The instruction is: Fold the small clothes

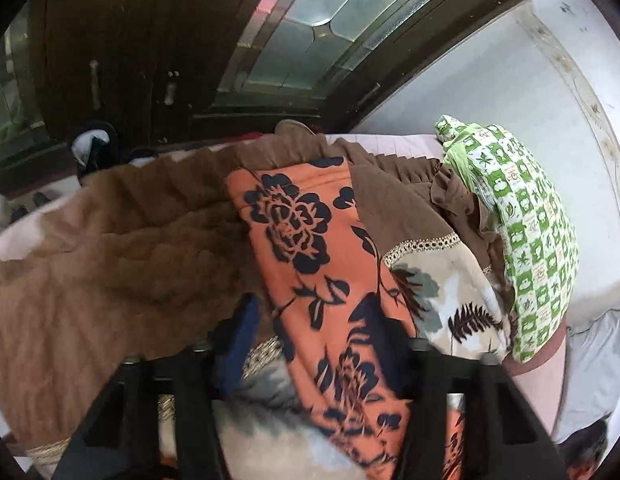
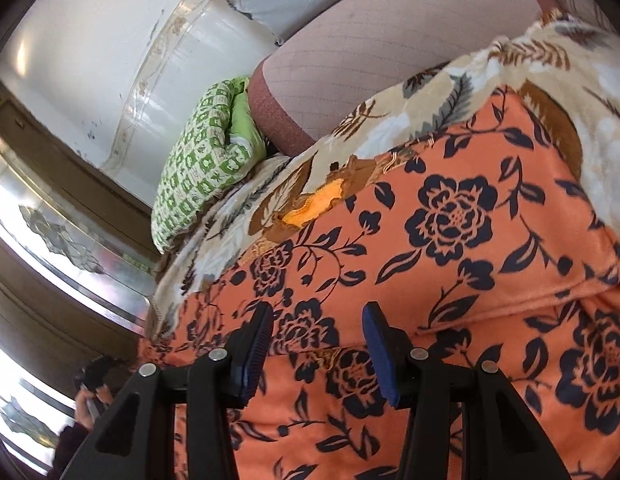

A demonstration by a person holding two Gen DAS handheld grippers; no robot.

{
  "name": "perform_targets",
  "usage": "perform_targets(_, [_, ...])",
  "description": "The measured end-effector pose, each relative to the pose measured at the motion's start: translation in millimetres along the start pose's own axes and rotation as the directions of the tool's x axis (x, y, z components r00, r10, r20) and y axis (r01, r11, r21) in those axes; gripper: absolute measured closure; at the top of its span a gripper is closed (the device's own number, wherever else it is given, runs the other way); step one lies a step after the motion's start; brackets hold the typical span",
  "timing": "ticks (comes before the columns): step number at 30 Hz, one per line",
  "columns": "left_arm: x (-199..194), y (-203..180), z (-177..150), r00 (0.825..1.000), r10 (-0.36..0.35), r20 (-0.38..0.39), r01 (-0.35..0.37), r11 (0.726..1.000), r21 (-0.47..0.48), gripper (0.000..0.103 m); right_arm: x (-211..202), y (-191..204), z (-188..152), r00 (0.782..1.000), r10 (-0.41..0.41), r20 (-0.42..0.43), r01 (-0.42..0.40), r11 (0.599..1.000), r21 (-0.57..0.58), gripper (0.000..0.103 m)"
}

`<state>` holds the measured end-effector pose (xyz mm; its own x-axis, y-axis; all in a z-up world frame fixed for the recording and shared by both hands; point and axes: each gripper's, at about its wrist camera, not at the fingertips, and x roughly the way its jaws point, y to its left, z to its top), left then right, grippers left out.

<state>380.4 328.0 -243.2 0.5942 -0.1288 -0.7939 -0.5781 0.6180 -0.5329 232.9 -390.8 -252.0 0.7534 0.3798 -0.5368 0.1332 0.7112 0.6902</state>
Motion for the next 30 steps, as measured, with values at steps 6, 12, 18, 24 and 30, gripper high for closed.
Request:
perform_targets(6, [26, 2, 4, 1.0, 0.025, -0.003, -0.025, 0.999, 0.036, 0.082, 10, -3, -1, 1.0, -0.02, -0.018, 0.02, 1.0, 0.0, 0.053])
perform_targets(12, [28, 1, 0, 0.997, 0.071, 0.038, -0.074, 0.995, 0.073, 0.097, 6, -6, 1, 0.999, -0.035, 0.012, 0.035, 0.999, 0.001, 0.053])
perform_targets(18, [-4, -22, 1, 0.993, 0.059, 0.106, -0.074, 0.987, 0.14, 0.1, -11, -17, 9, 0.997, -0.032, 0.073, 0.028, 0.998, 0.06, 0.053])
perform_targets(24, [-63, -105, -26, 0.988, -0.029, 0.152, -0.03, 0.927, 0.373, 0.1, -28, -28, 15, 0.993, 0.003, 0.118, -0.02, 0.99, 0.14, 0.053])
perform_targets(30, [-114, -213, -108, 0.982, -0.157, 0.108, 0.052, 0.767, 0.64, 0.1, -61, -46, 26, 0.98, 0.013, 0.201, -0.054, 0.978, 0.2, 0.053])
